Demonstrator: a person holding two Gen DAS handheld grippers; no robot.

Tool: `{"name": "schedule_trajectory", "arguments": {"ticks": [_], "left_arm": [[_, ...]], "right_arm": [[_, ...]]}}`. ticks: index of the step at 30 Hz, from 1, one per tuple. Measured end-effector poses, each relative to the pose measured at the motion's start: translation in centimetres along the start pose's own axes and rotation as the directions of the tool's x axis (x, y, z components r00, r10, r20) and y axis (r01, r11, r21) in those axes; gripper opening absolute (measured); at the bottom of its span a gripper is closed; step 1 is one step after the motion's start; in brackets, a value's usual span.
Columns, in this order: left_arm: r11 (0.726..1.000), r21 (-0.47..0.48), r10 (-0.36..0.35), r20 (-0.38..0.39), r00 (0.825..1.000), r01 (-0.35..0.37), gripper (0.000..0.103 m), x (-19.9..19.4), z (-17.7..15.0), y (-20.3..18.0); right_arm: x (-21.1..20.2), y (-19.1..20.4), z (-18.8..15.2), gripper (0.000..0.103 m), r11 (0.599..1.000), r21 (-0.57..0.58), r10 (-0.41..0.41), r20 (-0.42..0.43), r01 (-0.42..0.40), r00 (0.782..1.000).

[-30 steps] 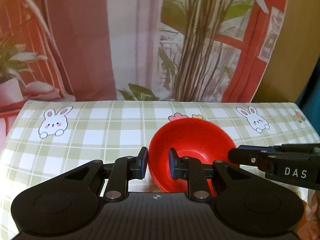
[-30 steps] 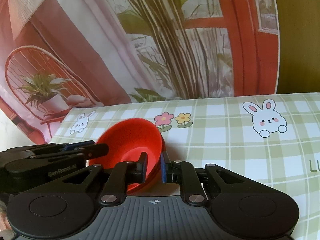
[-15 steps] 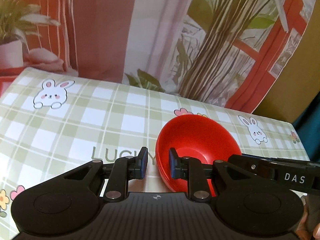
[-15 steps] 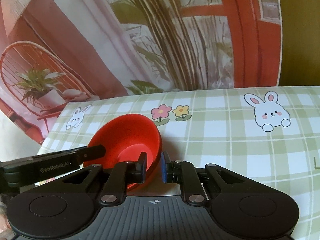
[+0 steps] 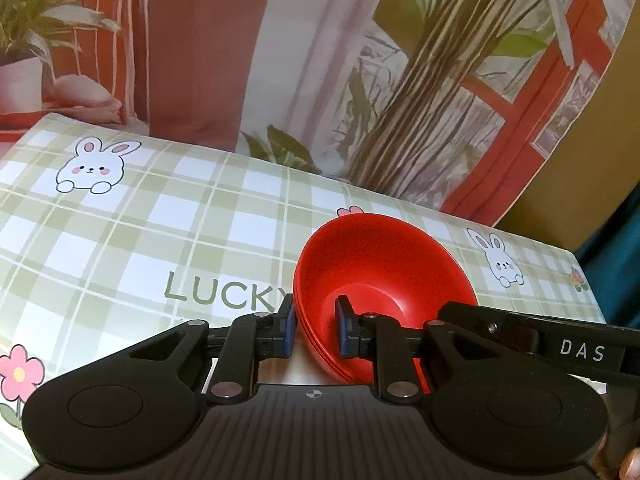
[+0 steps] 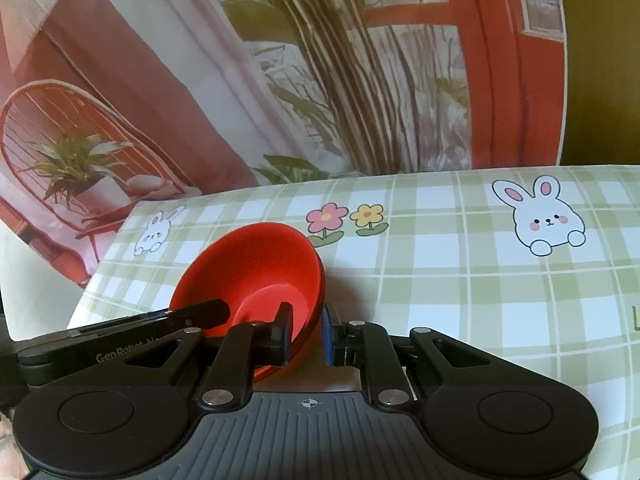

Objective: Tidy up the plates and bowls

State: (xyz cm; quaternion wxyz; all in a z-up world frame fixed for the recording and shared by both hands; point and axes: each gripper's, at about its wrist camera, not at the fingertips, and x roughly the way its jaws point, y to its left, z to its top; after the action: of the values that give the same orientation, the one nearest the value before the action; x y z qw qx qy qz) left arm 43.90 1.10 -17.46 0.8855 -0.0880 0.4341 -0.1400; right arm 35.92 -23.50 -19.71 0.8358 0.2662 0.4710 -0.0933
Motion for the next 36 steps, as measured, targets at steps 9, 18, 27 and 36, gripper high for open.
{"name": "schedule_trajectory", "arguments": {"ticks": [9,18,27,36], "left_arm": [[0.999,-0.032,0.002,0.050,0.999,0.000,0.021,-3.9,-0.7,-0.6],[0.997,-0.074,-0.018,0.087,0.996,0.025,0.021,-8.3,-2.2,-1.8],[0.999,-0.047,-0.011,0.113,0.994,0.016,0.021,-11.4,-3.9,-3.5],[1.000,-0.023,-0.018,0.129,0.991,0.021,0.021,-13.3,-5.4,-4.8]], "right_arm": [[-3.3,1.1,-0.9,0.015,0.999,0.024,0.037,0.066,-0.039,0.997],[-7.9,1.9,-2.8,0.014,0.997,0.037,0.068,0.136,-0.074,0.988],[-11.3,1.8,-5.3,0.014,0.994,0.043,0.090,0.177,-0.099,0.980],[-14.0,1.4,-7.2,0.014,0.993,0.047,0.098,0.212,-0.110,0.972]]}}
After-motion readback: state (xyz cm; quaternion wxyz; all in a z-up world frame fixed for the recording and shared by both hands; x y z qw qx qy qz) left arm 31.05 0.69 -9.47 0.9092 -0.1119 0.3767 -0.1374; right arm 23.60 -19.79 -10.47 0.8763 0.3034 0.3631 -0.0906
